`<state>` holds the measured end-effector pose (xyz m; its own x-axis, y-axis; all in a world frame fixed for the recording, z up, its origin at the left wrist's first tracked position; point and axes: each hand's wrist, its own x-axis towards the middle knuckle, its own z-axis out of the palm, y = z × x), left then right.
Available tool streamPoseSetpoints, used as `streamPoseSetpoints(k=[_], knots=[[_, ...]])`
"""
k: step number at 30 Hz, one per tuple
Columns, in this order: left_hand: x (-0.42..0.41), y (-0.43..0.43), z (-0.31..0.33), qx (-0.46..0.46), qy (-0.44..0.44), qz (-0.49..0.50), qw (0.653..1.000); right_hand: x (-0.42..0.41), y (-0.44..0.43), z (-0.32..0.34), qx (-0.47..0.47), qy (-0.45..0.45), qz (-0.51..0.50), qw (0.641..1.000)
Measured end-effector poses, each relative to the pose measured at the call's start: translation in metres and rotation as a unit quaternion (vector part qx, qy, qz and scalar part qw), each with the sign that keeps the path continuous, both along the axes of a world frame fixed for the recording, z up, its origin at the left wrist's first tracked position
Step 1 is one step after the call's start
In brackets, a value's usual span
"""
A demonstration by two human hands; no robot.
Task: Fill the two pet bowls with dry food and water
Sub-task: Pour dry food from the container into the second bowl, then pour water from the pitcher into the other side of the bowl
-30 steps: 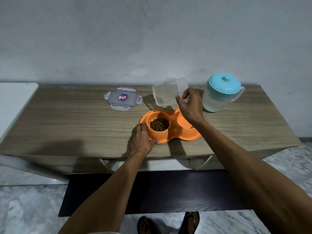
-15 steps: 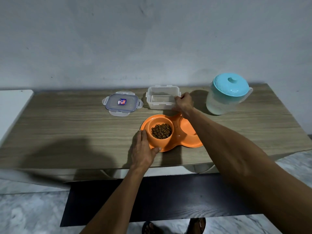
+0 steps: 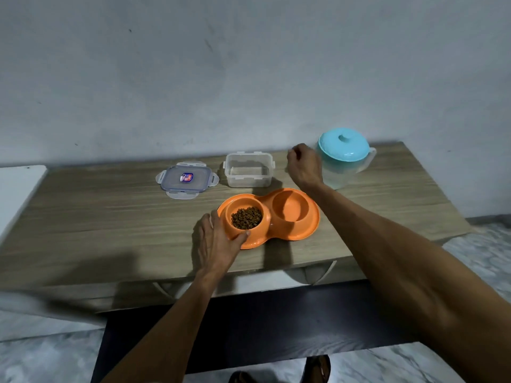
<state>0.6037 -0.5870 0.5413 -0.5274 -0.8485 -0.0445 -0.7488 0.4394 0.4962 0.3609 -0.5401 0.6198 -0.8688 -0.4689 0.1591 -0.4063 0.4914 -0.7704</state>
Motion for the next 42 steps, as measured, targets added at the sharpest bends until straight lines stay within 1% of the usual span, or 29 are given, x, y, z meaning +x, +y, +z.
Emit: streamPoseSetpoints(k=[2, 4, 6, 8, 11, 14, 16, 19, 21, 23, 29, 34, 42], knots=[[-0.013, 0.007, 0.01, -0.043, -0.009, 0.002, 0.999, -0.008, 0.016, 0.021, -0.032, 0.045, -0.001, 0.998], [-0.031, 0.015, 0.017, -0.063, -0.018, -0.029, 0.997, -0.023, 0.032, 0.038, -0.055, 0.081, -0.024, 0.995], [-0.05, 0.022, 0.018, -0.064, -0.032, -0.08, 0.994, -0.043, 0.047, 0.05, -0.063, 0.098, -0.066, 0.991], [-0.067, 0.029, 0.017, -0.066, -0.054, -0.13, 0.988, -0.065, 0.06, 0.054, -0.061, 0.09, -0.113, 0.988], [-0.087, 0.037, 0.016, -0.084, -0.078, -0.164, 0.98, -0.099, 0.077, 0.046, -0.055, 0.048, -0.174, 0.982], [-0.099, 0.04, 0.013, -0.079, -0.096, -0.163, 0.979, -0.131, 0.087, 0.027, -0.076, -0.035, -0.228, 0.97], [-0.105, 0.04, 0.008, -0.08, -0.108, -0.149, 0.98, -0.145, 0.089, 0.015, -0.112, -0.105, -0.237, 0.959], [-0.111, 0.039, 0.002, -0.088, -0.123, -0.135, 0.979, -0.159, 0.087, -0.002, -0.177, -0.199, -0.248, 0.931], [-0.112, 0.04, -0.004, -0.074, -0.135, -0.135, 0.979, -0.165, 0.086, -0.015, -0.191, -0.243, -0.253, 0.917], [-0.112, 0.043, -0.008, -0.066, -0.14, -0.133, 0.979, -0.167, 0.085, -0.022, -0.2, -0.274, -0.257, 0.905], [-0.114, 0.046, -0.007, -0.053, -0.132, -0.125, 0.982, -0.169, 0.085, -0.021, -0.218, -0.325, -0.272, 0.879], [-0.114, 0.044, -0.006, -0.044, -0.132, -0.128, 0.982, -0.166, 0.09, -0.021, -0.217, -0.34, -0.255, 0.879], [-0.111, 0.048, -0.002, -0.061, -0.121, -0.138, 0.981, -0.148, 0.098, 0.006, -0.194, -0.29, -0.226, 0.909]])
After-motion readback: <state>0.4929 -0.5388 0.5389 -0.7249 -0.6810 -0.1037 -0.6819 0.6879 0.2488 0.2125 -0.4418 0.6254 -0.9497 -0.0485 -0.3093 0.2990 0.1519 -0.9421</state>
